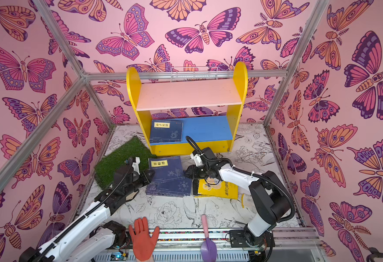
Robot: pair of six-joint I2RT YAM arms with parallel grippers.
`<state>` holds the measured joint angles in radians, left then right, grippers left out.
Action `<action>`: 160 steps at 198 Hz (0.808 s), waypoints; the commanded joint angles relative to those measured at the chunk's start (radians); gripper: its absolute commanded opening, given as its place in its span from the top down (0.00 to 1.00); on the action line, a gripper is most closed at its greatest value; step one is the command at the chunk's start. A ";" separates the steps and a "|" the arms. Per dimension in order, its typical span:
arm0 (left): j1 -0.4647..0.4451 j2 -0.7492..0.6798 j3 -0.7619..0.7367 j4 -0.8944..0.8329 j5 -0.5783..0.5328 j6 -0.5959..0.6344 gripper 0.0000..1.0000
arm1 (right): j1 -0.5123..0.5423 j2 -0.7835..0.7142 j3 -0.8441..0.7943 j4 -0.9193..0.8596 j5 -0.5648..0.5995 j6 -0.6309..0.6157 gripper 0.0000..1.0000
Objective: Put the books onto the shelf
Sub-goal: 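Lift the dark blue book with right gripper toward the blue shelf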
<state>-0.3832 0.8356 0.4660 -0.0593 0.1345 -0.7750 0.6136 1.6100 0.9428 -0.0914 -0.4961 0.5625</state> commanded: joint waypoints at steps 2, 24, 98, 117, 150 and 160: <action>0.016 -0.052 -0.049 0.208 0.051 -0.061 1.00 | -0.025 -0.031 -0.030 0.120 -0.099 0.068 0.50; 0.027 -0.082 -0.076 0.301 0.083 -0.079 1.00 | -0.061 -0.018 -0.049 0.234 -0.180 0.152 0.50; 0.043 -0.086 -0.095 0.426 0.161 -0.121 1.00 | -0.099 0.008 -0.075 0.510 -0.305 0.338 0.59; 0.043 -0.086 -0.096 0.433 0.164 -0.120 1.00 | -0.099 0.007 -0.075 0.548 -0.328 0.369 0.65; 0.043 -0.081 -0.093 0.413 0.153 -0.106 1.00 | -0.099 -0.005 -0.094 0.617 -0.354 0.423 0.83; 0.043 -0.079 -0.091 0.401 0.144 -0.099 1.00 | -0.098 -0.016 -0.100 0.622 -0.355 0.426 0.89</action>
<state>-0.3405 0.7559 0.3801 0.2932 0.2646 -0.8806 0.5091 1.6081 0.8646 0.4423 -0.8021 0.9382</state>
